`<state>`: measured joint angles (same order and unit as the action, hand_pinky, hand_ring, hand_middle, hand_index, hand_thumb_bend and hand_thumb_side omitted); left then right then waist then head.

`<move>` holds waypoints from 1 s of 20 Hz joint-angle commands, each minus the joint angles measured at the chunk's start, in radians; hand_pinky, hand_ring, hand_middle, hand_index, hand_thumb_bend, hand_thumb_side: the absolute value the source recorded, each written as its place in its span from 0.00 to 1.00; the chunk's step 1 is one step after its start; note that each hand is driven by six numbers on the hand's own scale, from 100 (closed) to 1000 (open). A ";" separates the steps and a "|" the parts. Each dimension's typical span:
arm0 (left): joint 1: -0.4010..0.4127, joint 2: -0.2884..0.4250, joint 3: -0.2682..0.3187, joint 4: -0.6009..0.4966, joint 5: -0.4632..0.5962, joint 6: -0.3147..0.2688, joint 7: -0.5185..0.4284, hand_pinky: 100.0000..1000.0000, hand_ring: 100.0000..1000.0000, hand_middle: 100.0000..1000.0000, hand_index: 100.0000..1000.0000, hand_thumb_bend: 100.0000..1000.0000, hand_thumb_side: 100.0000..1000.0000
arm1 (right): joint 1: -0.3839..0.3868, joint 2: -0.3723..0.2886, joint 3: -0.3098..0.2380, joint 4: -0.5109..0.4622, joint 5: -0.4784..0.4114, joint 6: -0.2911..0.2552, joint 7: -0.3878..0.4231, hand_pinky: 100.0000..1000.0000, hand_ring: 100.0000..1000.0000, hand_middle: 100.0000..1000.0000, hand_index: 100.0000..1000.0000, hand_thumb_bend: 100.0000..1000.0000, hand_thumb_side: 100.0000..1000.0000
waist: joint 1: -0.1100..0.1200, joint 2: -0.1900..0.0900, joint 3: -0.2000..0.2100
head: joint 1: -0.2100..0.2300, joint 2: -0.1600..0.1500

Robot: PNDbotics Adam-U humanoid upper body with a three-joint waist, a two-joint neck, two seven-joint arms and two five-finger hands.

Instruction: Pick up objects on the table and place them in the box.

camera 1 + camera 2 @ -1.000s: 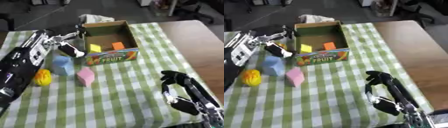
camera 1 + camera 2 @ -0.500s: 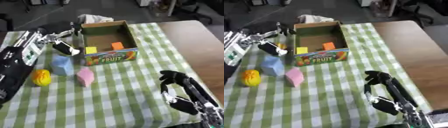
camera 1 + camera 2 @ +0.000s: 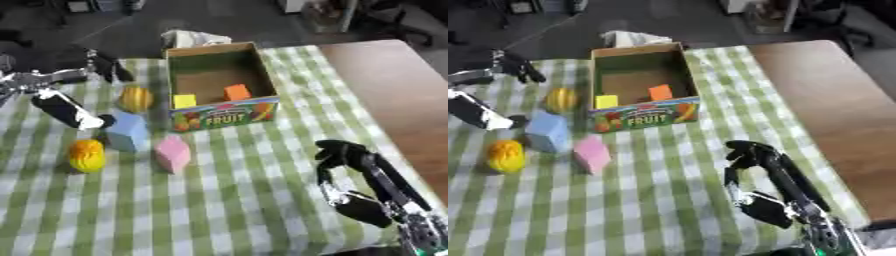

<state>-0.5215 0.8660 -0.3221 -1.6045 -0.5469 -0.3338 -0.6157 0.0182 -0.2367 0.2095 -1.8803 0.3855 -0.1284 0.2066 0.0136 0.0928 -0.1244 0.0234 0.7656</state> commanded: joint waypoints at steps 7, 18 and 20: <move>0.069 0.016 0.005 0.045 -0.175 0.004 -0.001 0.72 0.68 0.73 0.88 0.48 0.27 | -0.007 -0.019 -0.007 -0.015 0.004 -0.002 -0.002 0.66 0.60 0.61 0.83 0.00 0.16 | -0.002 -0.009 -0.003 | -0.007 0.004; 0.061 -0.065 -0.005 0.214 -0.349 0.028 0.096 0.71 0.66 0.71 0.85 0.47 0.25 | -0.007 -0.016 -0.006 -0.016 0.003 -0.002 -0.001 0.66 0.60 0.61 0.83 0.00 0.16 | -0.006 -0.009 -0.005 | -0.009 0.004; 0.060 -0.077 -0.003 0.234 -0.361 0.030 0.127 0.69 0.63 0.68 0.83 0.43 0.25 | -0.007 -0.016 -0.007 -0.015 0.003 -0.001 -0.001 0.66 0.60 0.61 0.83 0.00 0.16 | -0.006 -0.009 -0.005 | -0.009 0.004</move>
<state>-0.4442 0.7728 -0.3353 -1.3772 -0.8985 -0.3033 -0.5006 0.0182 -0.2422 0.2094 -1.8803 0.3857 -0.1282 0.2063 0.0064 0.0928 -0.1292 0.0159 0.7656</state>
